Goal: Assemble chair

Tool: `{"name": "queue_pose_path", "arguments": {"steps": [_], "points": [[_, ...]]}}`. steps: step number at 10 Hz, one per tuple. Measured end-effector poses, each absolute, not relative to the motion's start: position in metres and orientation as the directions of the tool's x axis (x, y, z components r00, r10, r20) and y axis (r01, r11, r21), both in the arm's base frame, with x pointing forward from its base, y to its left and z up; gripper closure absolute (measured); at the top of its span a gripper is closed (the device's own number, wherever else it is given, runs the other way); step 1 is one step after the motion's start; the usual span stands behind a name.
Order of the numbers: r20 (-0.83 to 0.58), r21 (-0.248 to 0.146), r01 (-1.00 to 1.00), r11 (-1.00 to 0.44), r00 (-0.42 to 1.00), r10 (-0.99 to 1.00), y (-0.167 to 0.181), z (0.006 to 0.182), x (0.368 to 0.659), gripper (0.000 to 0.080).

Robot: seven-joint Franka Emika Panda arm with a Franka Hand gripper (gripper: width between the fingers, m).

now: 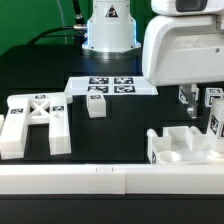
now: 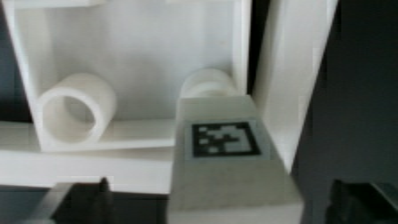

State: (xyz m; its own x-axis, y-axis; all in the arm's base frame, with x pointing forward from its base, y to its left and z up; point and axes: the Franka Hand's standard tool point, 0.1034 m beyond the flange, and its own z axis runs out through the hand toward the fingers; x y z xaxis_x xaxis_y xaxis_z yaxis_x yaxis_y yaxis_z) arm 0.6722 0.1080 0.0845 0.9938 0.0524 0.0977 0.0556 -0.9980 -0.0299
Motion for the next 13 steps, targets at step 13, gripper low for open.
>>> {"name": "queue_pose_path", "arguments": {"steps": [13], "points": [[0.061, -0.115, -0.627, -0.770, 0.769, -0.636, 0.1108, 0.0827, 0.6733, 0.0509]]}}
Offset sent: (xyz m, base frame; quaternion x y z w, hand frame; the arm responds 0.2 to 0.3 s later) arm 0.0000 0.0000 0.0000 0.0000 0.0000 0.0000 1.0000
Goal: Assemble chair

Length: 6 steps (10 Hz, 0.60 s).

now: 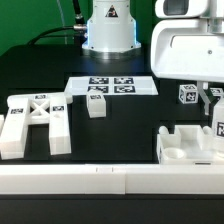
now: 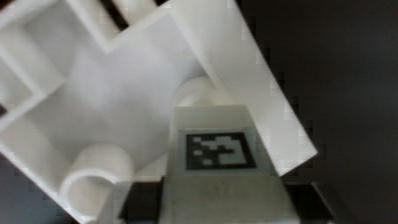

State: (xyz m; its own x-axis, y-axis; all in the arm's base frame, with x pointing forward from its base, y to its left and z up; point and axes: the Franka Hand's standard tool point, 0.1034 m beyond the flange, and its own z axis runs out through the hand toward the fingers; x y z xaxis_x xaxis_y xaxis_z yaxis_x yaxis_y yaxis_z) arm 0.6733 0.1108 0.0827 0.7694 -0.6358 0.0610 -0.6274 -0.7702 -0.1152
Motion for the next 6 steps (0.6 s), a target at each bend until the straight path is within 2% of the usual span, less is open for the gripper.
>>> {"name": "queue_pose_path", "arguments": {"steps": [3, 6], "points": [[0.026, -0.127, -0.821, -0.557, 0.558, -0.829, 0.1097, 0.0826, 0.6737, 0.0509], [0.008, -0.128, -0.899, -0.420, 0.422, -0.906, 0.1094, 0.0825, 0.6737, 0.0509]]}}
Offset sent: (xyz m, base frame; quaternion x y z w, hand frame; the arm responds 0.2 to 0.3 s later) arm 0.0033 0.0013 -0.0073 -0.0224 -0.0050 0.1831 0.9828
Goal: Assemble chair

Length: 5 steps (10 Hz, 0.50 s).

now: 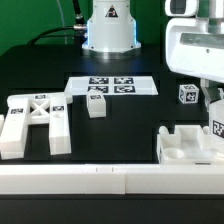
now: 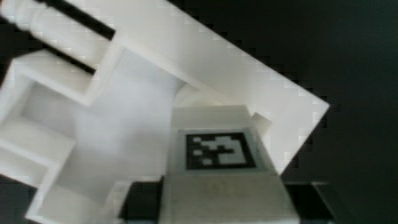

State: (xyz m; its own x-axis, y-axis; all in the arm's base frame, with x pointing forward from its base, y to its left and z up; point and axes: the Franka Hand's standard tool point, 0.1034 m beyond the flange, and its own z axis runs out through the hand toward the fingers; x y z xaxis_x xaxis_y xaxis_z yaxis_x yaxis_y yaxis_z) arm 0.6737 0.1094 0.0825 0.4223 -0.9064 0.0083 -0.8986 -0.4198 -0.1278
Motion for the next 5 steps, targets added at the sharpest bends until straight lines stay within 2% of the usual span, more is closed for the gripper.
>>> {"name": "queue_pose_path", "arguments": {"steps": [1, 2, 3, 4, 5], "points": [[0.011, -0.128, -0.888, -0.441, 0.443, -0.896, 0.1095, 0.0825, 0.6736, 0.0509], [0.016, -0.127, -0.872, -0.473, 0.475, -0.880, 0.1095, 0.0825, 0.6736, 0.0331], [0.022, -0.126, -0.847, -0.516, 0.517, -0.855, 0.1094, 0.0825, 0.6736, 0.0215], [0.032, -0.123, -0.806, -0.579, 0.580, -0.814, 0.1100, 0.0822, 0.6733, 0.0215], [0.051, -0.119, -0.714, -0.690, 0.689, -0.723, 0.1100, 0.0824, 0.6737, 0.0163]]}}
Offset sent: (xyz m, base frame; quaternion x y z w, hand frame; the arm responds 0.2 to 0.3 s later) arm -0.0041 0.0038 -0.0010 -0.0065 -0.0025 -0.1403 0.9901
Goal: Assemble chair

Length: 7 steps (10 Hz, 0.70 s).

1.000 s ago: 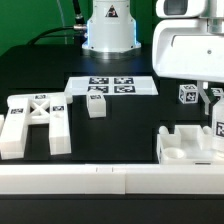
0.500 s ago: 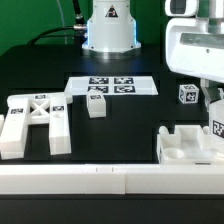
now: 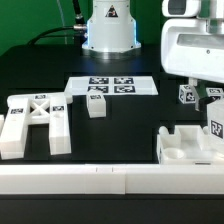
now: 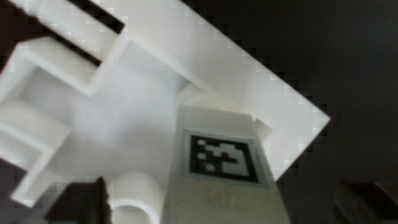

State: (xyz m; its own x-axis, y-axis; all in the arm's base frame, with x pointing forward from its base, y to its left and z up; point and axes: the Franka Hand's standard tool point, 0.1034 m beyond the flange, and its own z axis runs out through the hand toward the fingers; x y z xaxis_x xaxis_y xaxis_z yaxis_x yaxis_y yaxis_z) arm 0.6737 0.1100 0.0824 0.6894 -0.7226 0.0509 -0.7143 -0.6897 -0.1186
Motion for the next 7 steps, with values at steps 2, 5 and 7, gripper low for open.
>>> {"name": "queue_pose_path", "arguments": {"steps": [2, 5, 7], "points": [[0.080, -0.110, -0.560, -0.821, 0.819, -0.569, 0.1061, 0.0832, 0.6757, 0.0153], [0.112, -0.075, -0.316, -0.946, 0.940, -0.323, 0.1064, 0.0831, 0.6758, 0.0151], [0.122, -0.056, -0.166, -0.985, 0.978, -0.172, 0.1063, 0.0830, 0.6759, 0.0151]]}}
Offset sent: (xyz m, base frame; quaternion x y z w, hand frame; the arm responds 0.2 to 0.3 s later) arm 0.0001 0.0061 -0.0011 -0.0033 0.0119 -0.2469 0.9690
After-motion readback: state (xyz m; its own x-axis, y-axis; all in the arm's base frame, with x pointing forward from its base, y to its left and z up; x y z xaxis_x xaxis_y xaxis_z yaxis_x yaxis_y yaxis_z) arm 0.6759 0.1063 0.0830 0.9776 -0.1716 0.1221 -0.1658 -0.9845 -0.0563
